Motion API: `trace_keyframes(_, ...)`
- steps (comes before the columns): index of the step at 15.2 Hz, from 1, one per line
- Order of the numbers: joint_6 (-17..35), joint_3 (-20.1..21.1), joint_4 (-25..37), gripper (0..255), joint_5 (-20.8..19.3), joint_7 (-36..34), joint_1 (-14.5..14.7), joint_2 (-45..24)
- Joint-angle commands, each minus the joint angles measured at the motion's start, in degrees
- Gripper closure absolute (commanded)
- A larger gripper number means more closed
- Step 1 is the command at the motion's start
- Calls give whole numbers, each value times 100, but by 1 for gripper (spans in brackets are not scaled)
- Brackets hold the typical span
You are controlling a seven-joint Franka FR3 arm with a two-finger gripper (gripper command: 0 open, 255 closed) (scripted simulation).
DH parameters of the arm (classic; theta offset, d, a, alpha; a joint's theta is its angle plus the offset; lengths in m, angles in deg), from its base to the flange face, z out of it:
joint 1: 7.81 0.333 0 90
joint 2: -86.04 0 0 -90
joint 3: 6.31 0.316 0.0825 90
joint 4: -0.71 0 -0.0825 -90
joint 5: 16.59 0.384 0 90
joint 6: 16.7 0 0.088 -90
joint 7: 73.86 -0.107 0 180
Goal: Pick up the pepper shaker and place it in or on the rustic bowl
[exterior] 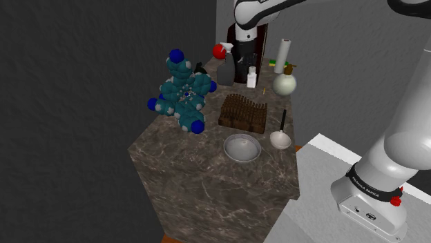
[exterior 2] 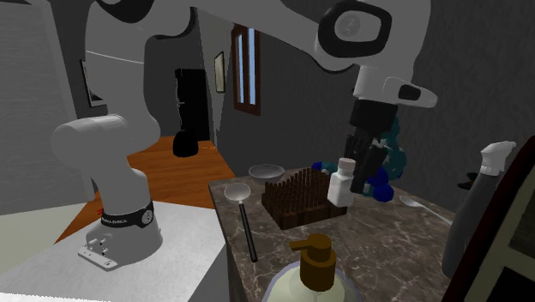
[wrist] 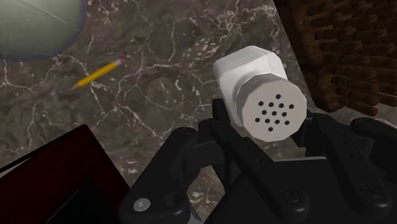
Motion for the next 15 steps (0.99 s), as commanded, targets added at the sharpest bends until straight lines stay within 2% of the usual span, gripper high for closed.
trace_keyframes(1, -147, 2, 127, 255, 4, 8, 2, 16)
trace_keyframes(5, -363, 3, 297, 255, 10, 24, 4, 63)
trace_keyframes(15, -65, 497, -1307, 255, 248, -992, 573, 1316)
